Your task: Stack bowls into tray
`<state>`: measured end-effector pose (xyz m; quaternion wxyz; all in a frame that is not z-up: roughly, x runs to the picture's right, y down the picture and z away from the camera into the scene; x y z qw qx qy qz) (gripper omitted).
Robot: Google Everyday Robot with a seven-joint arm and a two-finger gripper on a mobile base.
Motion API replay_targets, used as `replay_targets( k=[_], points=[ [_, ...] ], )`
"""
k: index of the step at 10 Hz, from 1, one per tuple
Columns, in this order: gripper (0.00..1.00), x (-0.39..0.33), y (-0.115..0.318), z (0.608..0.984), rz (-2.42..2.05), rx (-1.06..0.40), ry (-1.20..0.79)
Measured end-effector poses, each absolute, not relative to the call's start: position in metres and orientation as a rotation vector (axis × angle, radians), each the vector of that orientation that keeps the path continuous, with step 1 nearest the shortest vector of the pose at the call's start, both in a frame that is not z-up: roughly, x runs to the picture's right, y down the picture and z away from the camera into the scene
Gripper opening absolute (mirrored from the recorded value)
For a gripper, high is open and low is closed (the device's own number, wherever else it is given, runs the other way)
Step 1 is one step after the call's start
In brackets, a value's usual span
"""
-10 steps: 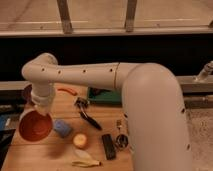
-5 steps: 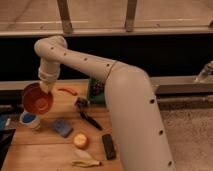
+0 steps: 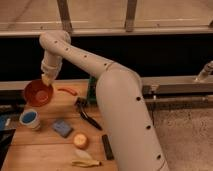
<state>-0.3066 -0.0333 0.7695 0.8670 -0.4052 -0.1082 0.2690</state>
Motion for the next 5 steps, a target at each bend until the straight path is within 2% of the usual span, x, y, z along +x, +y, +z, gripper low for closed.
replay_targets(
  k=[5],
  points=[
    [0.00,-0.291,-0.019,0.775,0.664,-0.746,-0.316]
  ],
)
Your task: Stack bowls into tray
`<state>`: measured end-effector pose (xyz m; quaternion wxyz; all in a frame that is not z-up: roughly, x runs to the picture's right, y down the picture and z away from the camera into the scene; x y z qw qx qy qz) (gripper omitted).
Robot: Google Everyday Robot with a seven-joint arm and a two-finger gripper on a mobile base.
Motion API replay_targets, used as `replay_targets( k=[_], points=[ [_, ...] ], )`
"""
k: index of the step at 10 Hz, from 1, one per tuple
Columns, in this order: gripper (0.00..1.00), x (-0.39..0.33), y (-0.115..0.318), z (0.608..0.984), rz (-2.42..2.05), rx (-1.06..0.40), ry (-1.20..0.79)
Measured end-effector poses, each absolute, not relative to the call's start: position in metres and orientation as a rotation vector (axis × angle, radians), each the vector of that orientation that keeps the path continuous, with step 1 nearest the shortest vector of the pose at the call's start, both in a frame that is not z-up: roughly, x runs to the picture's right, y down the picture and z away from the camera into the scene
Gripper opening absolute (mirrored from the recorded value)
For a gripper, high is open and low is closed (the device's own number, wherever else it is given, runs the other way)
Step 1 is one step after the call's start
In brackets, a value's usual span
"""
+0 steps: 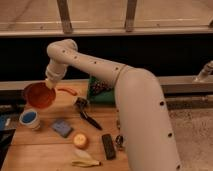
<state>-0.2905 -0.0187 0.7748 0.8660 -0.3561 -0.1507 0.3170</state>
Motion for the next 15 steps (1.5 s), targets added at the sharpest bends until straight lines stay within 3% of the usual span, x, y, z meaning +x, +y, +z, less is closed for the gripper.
replay_targets(
  k=[7,15],
  points=[
    [0.00,-0.342,-0.068,0.820,0.689,-0.688,-0.330],
    [0.00,-0.397,-0.046,0.877,0.626,-0.849,-0.373]
  ],
)
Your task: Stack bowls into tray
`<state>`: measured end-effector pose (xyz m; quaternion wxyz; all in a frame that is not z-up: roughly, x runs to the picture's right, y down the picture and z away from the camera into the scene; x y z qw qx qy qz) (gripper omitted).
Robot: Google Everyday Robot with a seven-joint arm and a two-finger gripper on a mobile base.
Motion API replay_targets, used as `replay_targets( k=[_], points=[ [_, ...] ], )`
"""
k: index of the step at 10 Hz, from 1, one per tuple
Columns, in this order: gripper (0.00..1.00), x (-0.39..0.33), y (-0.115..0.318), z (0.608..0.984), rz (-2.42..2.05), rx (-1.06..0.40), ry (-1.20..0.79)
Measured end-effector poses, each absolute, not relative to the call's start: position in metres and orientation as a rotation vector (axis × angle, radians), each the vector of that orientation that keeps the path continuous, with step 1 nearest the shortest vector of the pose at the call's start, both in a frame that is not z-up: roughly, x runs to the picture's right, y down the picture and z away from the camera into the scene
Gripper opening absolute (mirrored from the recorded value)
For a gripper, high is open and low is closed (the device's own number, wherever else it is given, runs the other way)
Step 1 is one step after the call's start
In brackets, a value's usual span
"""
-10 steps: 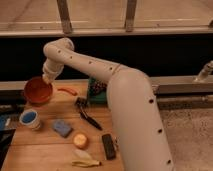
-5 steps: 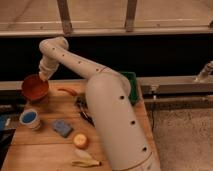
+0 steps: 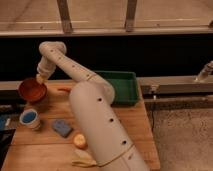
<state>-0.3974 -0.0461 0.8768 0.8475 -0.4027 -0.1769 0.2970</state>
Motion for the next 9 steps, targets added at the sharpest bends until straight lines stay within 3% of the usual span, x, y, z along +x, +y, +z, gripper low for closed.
replay_targets(
  k=[6,7,9],
  points=[
    [0.00,-0.420,-0.048,0.889,0.586,-0.879,-0.409],
    [0.03,-0.418,-0.049,0.889,0.589,-0.878,-0.409],
    [0.24,-0.419,-0.049,0.889,0.587,-0.878,-0.409]
  ],
)
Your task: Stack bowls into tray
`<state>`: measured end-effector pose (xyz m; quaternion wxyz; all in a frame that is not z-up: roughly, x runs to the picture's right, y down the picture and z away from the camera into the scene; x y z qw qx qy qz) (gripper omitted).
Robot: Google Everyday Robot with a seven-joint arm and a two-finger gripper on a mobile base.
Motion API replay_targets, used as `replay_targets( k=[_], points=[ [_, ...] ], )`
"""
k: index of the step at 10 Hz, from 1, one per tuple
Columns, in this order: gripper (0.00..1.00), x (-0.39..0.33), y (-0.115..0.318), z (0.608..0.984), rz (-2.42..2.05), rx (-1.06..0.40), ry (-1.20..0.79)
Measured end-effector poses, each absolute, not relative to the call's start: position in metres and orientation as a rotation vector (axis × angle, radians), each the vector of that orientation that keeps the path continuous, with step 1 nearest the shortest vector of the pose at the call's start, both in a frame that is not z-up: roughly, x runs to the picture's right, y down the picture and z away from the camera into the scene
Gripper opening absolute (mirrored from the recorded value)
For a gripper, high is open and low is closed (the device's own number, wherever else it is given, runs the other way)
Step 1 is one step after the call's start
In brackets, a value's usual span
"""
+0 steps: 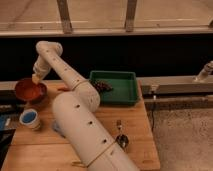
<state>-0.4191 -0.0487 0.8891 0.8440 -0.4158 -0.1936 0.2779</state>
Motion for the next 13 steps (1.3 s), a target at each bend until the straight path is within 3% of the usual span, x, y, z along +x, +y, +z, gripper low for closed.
replay_targets(
  k=[3,13],
  points=[
    [0.52,-0.4199,-0.0483,0.8889,0.585,-0.878,-0.408],
    [0.54,-0.4198,-0.0481,0.8891,0.585,-0.878,-0.408]
  ],
)
